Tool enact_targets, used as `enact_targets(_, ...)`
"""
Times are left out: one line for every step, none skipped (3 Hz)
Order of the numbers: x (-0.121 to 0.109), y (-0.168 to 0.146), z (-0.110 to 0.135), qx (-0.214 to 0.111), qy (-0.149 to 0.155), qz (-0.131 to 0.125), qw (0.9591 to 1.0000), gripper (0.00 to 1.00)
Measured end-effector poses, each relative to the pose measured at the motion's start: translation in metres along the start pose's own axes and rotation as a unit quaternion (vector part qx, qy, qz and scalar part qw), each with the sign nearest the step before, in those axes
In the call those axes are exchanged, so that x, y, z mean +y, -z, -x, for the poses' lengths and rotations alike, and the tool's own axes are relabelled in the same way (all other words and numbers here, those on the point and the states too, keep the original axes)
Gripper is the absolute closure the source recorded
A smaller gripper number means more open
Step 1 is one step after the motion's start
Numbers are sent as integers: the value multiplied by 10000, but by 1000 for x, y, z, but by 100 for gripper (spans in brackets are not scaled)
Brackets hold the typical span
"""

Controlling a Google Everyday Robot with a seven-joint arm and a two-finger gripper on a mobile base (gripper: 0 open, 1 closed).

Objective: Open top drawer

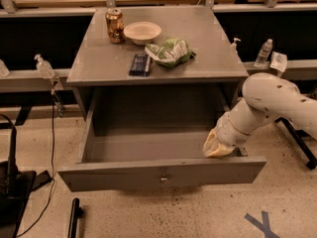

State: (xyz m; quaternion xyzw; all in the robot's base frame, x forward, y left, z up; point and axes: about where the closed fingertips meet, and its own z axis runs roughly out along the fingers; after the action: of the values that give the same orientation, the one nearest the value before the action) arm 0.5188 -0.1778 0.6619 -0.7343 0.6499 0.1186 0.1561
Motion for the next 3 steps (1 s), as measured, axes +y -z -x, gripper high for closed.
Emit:
enact_targets(7, 4, 0, -140, 13, 13, 9999, 100)
enact_targets(-9, 10, 2, -407, -48, -352, 9985, 100)
enact_targets(-37, 38, 1, -532, -74, -991, 9936, 100)
